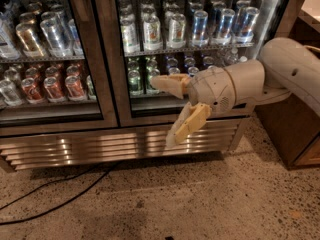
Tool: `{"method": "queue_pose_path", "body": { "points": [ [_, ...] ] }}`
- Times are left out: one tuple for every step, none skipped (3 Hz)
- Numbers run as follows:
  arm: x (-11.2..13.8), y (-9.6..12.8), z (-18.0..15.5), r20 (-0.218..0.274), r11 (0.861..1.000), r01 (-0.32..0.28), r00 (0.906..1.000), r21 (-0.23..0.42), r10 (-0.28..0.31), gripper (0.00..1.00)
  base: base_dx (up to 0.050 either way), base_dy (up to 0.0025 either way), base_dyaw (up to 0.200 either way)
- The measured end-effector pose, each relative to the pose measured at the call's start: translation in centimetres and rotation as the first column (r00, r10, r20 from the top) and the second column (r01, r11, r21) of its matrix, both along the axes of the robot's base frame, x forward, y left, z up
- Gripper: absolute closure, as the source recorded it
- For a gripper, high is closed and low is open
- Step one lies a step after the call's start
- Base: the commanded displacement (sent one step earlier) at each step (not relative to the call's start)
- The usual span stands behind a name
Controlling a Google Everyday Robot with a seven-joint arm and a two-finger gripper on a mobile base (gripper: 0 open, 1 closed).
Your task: Open left fridge door
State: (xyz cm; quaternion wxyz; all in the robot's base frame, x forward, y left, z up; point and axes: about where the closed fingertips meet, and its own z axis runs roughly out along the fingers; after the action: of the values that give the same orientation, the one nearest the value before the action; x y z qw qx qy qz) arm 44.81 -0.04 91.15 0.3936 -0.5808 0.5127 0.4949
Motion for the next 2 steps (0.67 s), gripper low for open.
{"method": "queue_pose_path", "body": {
  "points": [
    [-2.53,1.32,5.09,0.102,0.999,0.014,0.9947,-0.039,-0.01,0.0,0.0,0.0,0.0],
    [-2.84,1.6,5.51,0.113,0.999,0.013,0.9936,-0.048,-0.008,0.0,0.0,0.0,0.0]
  ]
}}
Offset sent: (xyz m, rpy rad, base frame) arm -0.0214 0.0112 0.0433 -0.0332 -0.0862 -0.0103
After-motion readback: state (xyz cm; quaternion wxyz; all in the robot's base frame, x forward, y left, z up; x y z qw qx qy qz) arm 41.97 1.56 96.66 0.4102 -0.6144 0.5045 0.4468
